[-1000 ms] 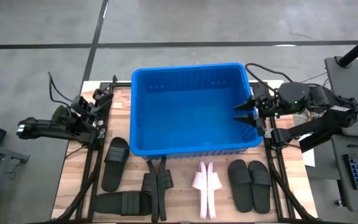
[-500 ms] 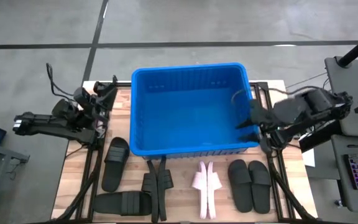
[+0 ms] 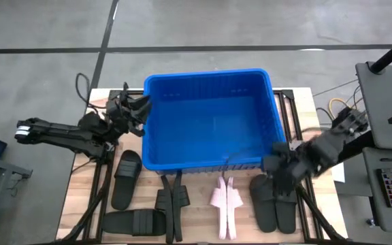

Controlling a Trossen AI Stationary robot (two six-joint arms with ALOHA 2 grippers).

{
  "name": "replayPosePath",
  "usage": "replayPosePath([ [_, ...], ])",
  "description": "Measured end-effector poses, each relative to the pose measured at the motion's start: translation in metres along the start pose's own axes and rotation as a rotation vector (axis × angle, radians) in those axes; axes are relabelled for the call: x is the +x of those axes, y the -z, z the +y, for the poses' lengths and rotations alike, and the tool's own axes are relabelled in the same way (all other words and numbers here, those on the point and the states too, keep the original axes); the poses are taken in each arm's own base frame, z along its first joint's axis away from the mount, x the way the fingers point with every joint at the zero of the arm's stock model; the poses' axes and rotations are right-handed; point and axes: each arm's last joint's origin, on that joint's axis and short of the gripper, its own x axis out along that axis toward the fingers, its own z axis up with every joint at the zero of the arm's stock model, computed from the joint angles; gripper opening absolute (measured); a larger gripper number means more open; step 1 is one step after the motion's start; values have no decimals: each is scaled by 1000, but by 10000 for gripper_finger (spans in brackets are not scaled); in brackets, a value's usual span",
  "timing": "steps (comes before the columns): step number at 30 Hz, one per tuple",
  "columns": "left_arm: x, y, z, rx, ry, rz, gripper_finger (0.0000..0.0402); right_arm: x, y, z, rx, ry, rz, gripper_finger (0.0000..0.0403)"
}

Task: Pick and place slides into bin
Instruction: Put the black slide into the blue bin

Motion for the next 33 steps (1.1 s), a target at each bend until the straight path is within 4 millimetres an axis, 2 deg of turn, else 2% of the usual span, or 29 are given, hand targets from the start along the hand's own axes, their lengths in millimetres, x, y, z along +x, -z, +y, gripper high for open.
replayPosePath([
  [7, 2, 4, -1, 6, -1, 9, 160, 38, 16, 45, -5, 133, 143, 191],
  [14, 1, -3, -1, -21, -5, -35, 160, 80, 23, 80, -17, 222, 203, 191],
  [20, 0, -3, 0, -20, -4, -33, 160, 119, 34, 103, -83, 328, 274, 191],
  [26, 0, -3, 0, -21, -3, -36, 160, 152, 54, 122, -168, 425, 322, 191],
  [33, -1, -4, 1, -23, -3, -40, 160, 182, 68, 133, -179, 533, 326, 186],
])
